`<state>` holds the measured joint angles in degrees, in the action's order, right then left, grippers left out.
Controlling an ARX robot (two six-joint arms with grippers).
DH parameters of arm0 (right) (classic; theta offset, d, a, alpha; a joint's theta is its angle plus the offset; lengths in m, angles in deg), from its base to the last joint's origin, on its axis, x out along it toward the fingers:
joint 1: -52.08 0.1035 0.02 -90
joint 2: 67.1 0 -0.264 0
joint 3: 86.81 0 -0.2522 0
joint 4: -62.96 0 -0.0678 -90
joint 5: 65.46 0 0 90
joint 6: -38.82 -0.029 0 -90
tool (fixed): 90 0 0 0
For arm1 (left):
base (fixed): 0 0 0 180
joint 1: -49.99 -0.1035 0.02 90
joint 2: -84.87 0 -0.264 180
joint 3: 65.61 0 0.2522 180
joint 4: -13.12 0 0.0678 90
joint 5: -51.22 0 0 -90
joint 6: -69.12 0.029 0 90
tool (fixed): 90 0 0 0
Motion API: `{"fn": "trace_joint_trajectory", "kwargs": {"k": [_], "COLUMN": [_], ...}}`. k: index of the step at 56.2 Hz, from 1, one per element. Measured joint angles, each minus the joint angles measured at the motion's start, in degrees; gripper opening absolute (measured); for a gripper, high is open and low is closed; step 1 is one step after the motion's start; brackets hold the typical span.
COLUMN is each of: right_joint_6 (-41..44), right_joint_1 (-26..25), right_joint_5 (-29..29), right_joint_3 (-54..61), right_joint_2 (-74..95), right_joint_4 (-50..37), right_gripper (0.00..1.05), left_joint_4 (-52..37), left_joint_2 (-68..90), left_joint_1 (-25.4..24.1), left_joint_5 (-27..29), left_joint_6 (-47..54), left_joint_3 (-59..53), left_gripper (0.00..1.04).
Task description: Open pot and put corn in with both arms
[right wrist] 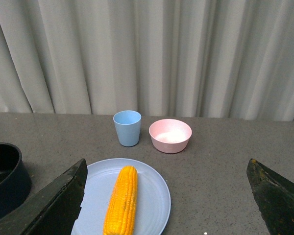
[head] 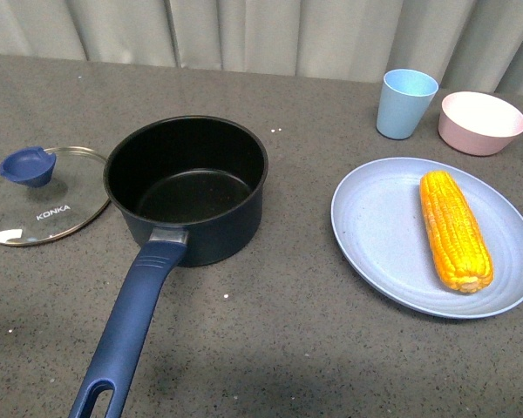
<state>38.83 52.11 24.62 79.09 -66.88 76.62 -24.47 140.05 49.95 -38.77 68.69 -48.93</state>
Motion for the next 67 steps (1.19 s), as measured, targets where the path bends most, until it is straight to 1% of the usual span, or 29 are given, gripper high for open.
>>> {"fn": "trace_joint_trajectory", "kwargs": {"k": [19, 44, 67], "right_joint_6": [0.0, 0.0, 0.0], "right_joint_1": [0.0, 0.0, 0.0], "right_joint_5": [0.0, 0.0, 0.0], "right_joint_3": [0.0, 0.0, 0.0], "right_joint_2": [0.0, 0.0, 0.0], "right_joint_4": [0.0, 0.0, 0.0], "right_gripper": [0.95, 0.95, 0.95], "left_joint_4": [12.7, 27.6, 37.6], "left_joint_2": [-15.3, -31.5, -41.6], "left_joint_1": [0.0, 0.0, 0.0], "left_joint_5": [0.0, 0.0, 0.0], "left_joint_6": [0.0, 0.0, 0.0], "left_joint_3": [-1.7, -1.8, -1.8], "left_gripper": [0.04, 0.04, 0.04]}}
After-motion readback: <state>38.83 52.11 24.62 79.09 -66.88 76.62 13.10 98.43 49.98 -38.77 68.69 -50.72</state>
